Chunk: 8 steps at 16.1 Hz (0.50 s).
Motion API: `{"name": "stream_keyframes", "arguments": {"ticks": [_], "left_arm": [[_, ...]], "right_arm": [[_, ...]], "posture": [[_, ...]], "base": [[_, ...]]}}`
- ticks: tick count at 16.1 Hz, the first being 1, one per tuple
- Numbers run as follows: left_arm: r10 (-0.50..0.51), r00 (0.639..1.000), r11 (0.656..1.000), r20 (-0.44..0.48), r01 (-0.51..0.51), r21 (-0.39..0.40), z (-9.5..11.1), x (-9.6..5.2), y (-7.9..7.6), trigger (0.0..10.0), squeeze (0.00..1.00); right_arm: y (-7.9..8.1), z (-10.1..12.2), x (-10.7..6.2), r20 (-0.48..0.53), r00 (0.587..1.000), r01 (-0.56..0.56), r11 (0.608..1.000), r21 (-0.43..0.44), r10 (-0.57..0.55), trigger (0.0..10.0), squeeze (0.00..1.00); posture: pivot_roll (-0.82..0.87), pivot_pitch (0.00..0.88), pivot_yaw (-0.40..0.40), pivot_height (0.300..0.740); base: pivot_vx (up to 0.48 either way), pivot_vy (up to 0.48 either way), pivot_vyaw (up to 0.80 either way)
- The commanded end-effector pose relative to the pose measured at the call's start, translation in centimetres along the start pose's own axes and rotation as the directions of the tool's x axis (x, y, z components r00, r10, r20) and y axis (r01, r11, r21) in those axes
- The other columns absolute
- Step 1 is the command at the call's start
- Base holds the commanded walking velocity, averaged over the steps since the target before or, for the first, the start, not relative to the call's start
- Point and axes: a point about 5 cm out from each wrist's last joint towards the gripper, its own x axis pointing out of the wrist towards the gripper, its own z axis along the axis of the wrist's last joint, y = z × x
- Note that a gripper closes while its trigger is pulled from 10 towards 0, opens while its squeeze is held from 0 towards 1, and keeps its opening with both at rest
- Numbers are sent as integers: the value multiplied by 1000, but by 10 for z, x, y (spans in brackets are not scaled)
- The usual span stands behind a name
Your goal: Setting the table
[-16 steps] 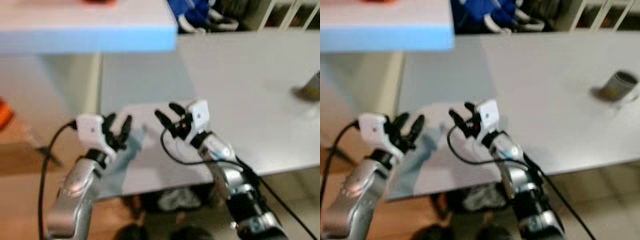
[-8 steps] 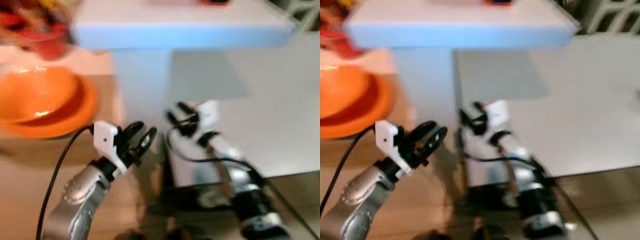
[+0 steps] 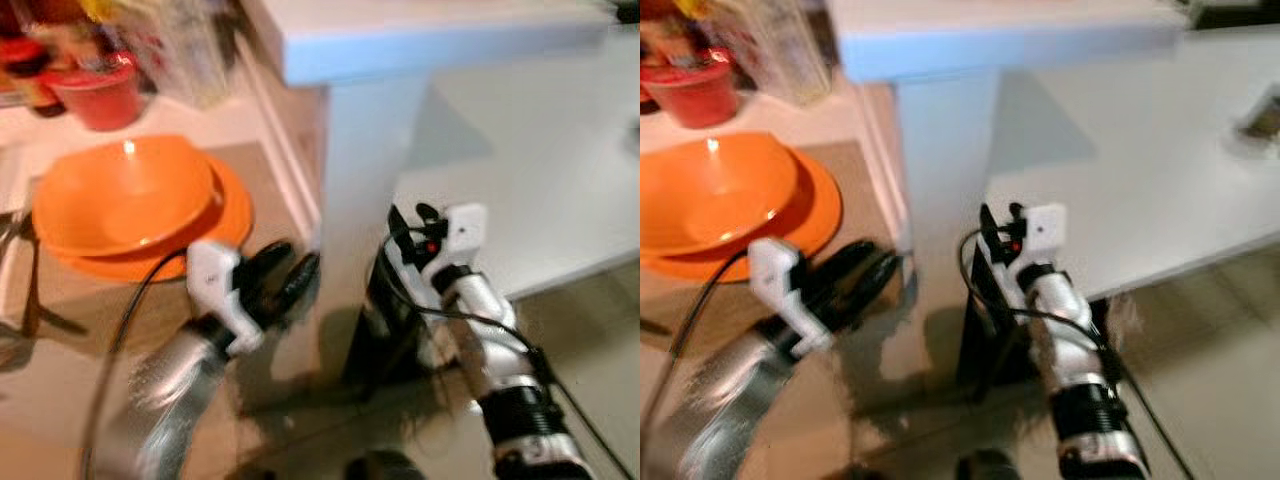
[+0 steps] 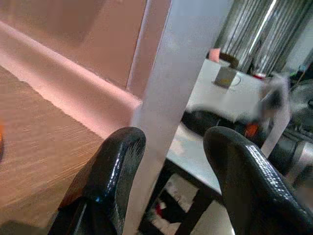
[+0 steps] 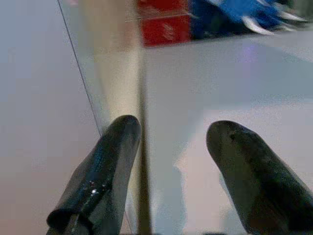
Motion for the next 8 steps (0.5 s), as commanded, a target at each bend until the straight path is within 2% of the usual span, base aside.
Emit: {"name": "stream_keyframes", "arguments": {"ticks": [1,2,3,4,5,6,7,8], "left_arm": [[77,997,997,-20,-77,31,-3,-4,11,10000,0],[107,994,994,-21,-106,41,-3,-4,15,10000,0],[115,993,993,-21,-114,31,-3,-4,17,10000,0],[118,993,993,-19,-117,27,-3,-5,17,10000,0],[122,992,992,-21,-122,29,-4,-4,17,10000,0],[127,992,992,-24,-126,27,-5,-4,17,10000,0],[142,990,990,-23,-142,19,-6,-4,17,10000,0],[157,987,987,-23,-157,15,-6,-5,20,10000,0]], "right_arm": [[-23,7,-1,29,983,182,983,-12,-181,10000,0],[-42,9,-8,42,946,323,946,-23,-322,10000,0],[-52,11,-14,58,919,392,919,-35,-390,10000,0],[-54,9,-18,37,924,376,921,99,-381,10000,0],[-46,9,-18,54,953,288,949,129,-297,10000,0],[-26,10,-22,85,994,59,993,101,-68,10000,0],[-10,13,-34,101,988,-129,983,130,116,10000,0],[0,18,-48,122,962,-264,951,163,246,10000,0]], "posture": [[-44,111,-12,740],[-48,111,-12,740],[-51,114,-12,740],[-55,114,-11,740],[-54,115,-13,740],[-54,116,-14,740],[-57,119,-20,740],[-65,121,-21,740]], "base": [[0,0,0],[0,0,0],[0,0,0],[0,0,0],[0,0,0],[0,0,0],[0,0,0],[0,0,0]]}}
